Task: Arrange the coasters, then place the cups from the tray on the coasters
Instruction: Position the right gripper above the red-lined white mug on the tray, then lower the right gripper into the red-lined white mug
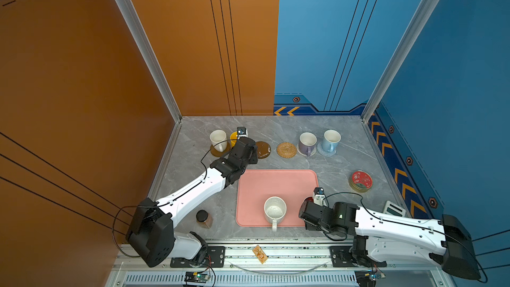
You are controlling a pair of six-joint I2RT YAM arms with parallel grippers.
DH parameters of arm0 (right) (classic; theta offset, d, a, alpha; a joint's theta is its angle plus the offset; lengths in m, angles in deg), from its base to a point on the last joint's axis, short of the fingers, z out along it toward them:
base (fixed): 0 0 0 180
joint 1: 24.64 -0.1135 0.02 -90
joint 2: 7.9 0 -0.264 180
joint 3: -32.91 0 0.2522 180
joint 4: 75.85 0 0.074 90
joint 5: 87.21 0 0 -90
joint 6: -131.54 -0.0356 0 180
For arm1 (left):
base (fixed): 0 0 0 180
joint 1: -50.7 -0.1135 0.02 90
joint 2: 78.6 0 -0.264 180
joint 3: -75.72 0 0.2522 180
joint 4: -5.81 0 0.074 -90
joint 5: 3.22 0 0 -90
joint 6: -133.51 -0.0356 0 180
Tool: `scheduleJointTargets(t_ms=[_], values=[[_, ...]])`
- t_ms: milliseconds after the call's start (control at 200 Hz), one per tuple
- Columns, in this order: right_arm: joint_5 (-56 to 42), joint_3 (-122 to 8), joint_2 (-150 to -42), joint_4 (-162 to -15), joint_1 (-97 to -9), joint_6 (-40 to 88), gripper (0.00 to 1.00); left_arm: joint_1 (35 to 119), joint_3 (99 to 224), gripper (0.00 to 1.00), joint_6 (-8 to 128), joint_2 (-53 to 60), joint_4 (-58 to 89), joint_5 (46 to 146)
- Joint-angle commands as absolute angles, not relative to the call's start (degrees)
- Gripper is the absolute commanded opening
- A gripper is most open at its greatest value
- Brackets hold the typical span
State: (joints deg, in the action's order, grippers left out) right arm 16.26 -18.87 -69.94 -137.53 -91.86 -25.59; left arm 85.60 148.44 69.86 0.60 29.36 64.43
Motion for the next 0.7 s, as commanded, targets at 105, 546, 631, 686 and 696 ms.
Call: scheduleJointTargets(t_ms=[105,546,631,686,696], values=[[14.13,-18.29,-71.92,-135.29,-90.69,-23.75,0.52,84.83,150.02,0.58,69.35,1.6,29.51,65.42],[13.49,-18.21,-75.28,-135.32,-89.68,-24.66,0.37,84.63,150.39,0.58,69.29,2.44,29.72,65.85],[13.42,-18.18,-75.47,-135.34,-89.54,-24.81,0.31,84.45,150.39,0.58,69.38,2.39,29.77,65.84],[13.42,-18.16,-75.57,-135.53,-89.54,-24.96,0.28,84.5,150.39,0.58,69.39,2.41,29.77,65.91],[13.42,-18.19,-75.53,-135.57,-89.53,-25.05,0.28,84.53,150.39,0.58,69.41,2.43,29.77,65.89]])
